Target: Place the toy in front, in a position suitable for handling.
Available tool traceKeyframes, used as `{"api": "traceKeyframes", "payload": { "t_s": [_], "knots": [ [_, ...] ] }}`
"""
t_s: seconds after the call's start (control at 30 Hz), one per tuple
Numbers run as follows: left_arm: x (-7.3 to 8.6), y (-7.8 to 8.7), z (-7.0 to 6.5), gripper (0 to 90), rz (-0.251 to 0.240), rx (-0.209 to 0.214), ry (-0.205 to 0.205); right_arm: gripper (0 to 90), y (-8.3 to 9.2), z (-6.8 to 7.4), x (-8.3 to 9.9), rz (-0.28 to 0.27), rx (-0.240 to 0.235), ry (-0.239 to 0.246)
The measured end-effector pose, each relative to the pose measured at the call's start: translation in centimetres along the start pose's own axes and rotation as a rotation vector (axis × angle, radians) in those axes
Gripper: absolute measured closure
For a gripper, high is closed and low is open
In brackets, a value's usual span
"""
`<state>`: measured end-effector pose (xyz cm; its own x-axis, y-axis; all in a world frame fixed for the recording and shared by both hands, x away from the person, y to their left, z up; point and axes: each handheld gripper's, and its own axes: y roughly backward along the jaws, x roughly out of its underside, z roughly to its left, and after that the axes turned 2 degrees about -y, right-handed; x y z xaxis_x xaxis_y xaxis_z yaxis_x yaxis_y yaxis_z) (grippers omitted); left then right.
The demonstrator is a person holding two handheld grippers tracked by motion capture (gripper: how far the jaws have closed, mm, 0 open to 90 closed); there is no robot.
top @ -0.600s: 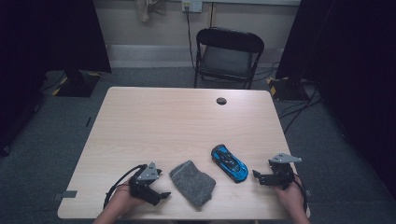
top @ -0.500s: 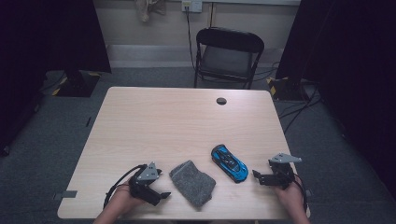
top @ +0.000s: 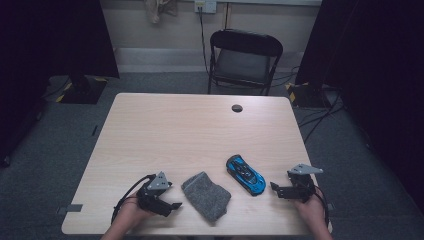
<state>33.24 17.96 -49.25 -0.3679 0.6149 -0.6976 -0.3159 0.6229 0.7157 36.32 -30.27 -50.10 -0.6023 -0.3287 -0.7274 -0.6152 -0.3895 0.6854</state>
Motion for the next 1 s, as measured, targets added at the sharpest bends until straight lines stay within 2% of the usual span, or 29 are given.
{"api": "traceKeyframes", "payload": {
  "t_s": [0.07, 0.1, 0.17, 0.23, 0.27, 0.3, 0.33, 0.37, 0.4, 0.47, 0.5, 0.53, 0.6, 0.67, 0.7, 0.73, 0.77, 0.87, 0.93, 1.0],
  "knots": [
    [-0.3, 0.4, -0.1, 18.6, -0.008, 0.0, 0.004, 13.6, 0.0, 0.0, 0.0, -0.001, -0.002, 0.002],
    [-0.9, 0.9, -0.4, 19.6, -0.027, 0.014, -0.004, 13.6, -0.1, 0.0, -0.1, -0.002, -0.002, 0.003],
    [-1.3, 1.2, -0.7, 20.4, -0.033, 0.023, -0.017, 13.6, -0.1, 0.0, -0.1, -0.003, -0.003, 0.003],
    [-2.2, 1.5, -1.2, 20.4, -0.042, 0.033, -0.048, 13.6, -0.1, 0.0, -0.1, -0.002, -0.002, 0.004],
    [-3.2, 1.5, -1.8, 20.6, -0.043, 0.052, -0.086, 13.6, -0.1, 0.0, -0.1, -0.002, -0.002, 0.004],
    [-3.8, 1.4, -2.2, 20.6, -0.042, 0.067, -0.103, 13.6, -0.1, 0.0, -0.1, -0.003, -0.002, 0.004],
    [-3.8, 1.4, -2.2, 20.6, -0.042, 0.067, -0.103, 13.6, -0.1, 0.0, -0.1, -0.002, -0.002, 0.004],
    [-4.7, 1.0, -2.9, 20.6, -0.037, 0.097, -0.155, 13.6, -0.1, 0.0, -0.1, -0.002, -0.002, 0.004],
    [-4.7, 1.0, -2.9, 20.6, -0.037, 0.097, -0.155, 13.6, -0.1, 0.0, -0.1, -0.002, -0.002, 0.004],
    [-5.7, 0.5, -3.5, 20.6, -0.02, 0.108, -0.204, 13.6, -0.1, 0.0, -0.1, -0.003, -0.002, 0.004],
    [-6.5, -0.3, -3.8, 22.0, -0.01, 0.13, -0.219, 13.6, -0.1, 0.0, -0.1, -0.002, -0.002, 0.004],
    [-6.5, -0.3, -3.8, 22.0, -0.01, 0.13, -0.219, 13.6, -0.1, 0.0, -0.1, -0.002, -0.002, 0.004],
    [-7.5, -1.6, -4.1, 22.0, -0.005, 0.158, -0.241, 13.6, -0.1, 0.0, -0.1, -0.002, -0.002, 0.004],
    [-7.7, -2.0, -4.1, 22.0, 0.002, 0.164, -0.247, 13.6, -0.1, 0.0, -0.1, -0.003, -0.002, 0.004],
    [-8.1, -2.8, -4.0, 22.0, 0.015, 0.173, -0.266, 13.6, -0.1, 0.0, -0.1, -0.003, -0.002, 0.005],
    [-8.1, -2.8, -4.0, 22.0, 0.015, 0.173, -0.266, 13.6, -0.1, 0.0, -0.1, -0.003, -0.002, 0.005],
    [-8.4, -3.3, -3.8, 22.0, 0.037, 0.18, -0.284, 13.6, -0.1, 0.0, -0.1, -0.003, -0.003, 0.004],
    [-8.5, -3.8, -3.6, 21.8, 0.057, 0.199, -0.282, 13.6, -0.1, 0.0, -0.1, -0.003, -0.003, 0.004],
    [-8.6, -4.5, -3.2, 21.9, 0.086, 0.241, -0.281, 13.6, -0.1, 0.0, -0.1, -0.003, -0.003, 0.004],
    [-8.6, -4.7, -3.1, 21.9, 0.094, 0.246, -0.28, 13.6, -0.1, 0.0, -0.1, -0.003, -0.003, 0.004]
  ]
}}
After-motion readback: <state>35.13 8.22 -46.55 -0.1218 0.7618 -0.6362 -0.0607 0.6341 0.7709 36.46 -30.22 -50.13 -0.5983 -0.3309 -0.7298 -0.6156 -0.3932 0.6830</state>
